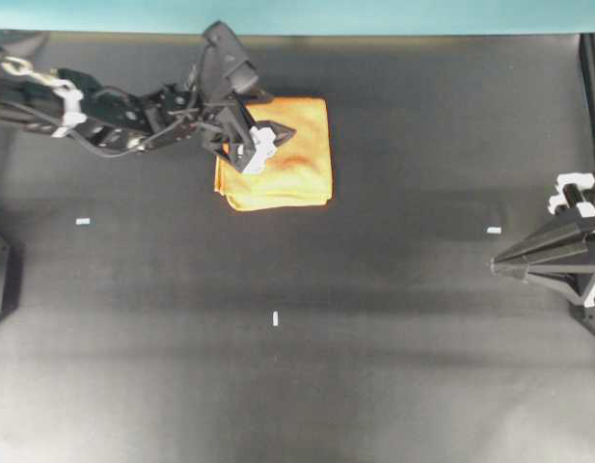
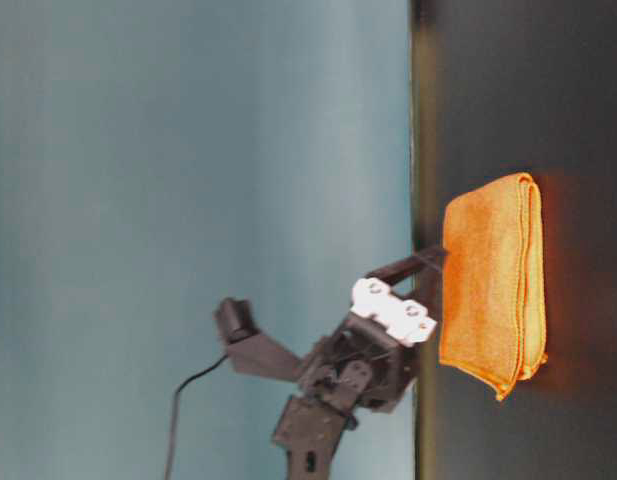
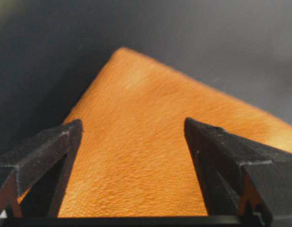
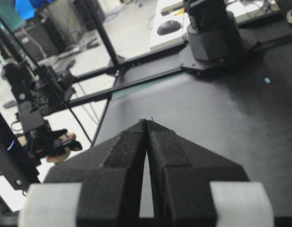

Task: Push an orange cloth with the left arm to wipe the desk.
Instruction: 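Lower the left gripper onto the orange cloth and press it down, then push the orange cloth with the left gripper toward the near-left table area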

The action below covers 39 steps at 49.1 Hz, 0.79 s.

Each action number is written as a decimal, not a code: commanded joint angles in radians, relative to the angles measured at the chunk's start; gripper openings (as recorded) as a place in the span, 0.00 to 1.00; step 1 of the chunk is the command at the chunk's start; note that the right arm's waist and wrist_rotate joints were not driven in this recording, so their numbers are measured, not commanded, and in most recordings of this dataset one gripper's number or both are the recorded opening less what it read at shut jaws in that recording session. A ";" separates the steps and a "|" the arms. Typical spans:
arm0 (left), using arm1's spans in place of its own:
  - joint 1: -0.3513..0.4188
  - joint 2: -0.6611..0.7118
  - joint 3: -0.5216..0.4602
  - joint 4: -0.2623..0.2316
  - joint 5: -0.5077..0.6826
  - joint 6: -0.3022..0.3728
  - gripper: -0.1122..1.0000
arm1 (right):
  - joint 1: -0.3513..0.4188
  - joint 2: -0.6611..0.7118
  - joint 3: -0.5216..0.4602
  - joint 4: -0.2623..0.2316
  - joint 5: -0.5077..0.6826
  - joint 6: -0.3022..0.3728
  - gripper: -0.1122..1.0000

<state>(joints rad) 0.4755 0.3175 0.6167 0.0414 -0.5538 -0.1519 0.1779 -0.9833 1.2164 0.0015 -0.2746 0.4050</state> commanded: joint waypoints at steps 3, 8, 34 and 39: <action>0.000 0.028 -0.017 0.002 0.012 -0.002 0.85 | 0.000 -0.002 0.002 0.002 -0.005 0.000 0.10; -0.002 0.040 -0.011 0.003 0.018 -0.002 0.85 | 0.000 -0.006 0.003 0.002 -0.005 0.000 0.10; -0.120 -0.029 0.095 0.003 0.020 0.008 0.85 | 0.000 -0.012 0.020 0.002 0.018 0.000 0.10; -0.163 -0.060 0.123 0.003 0.020 0.009 0.85 | 0.000 -0.020 0.020 0.002 0.020 -0.002 0.10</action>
<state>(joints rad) 0.3559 0.2961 0.7271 0.0399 -0.5308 -0.1457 0.1779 -1.0032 1.2425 0.0015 -0.2516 0.4034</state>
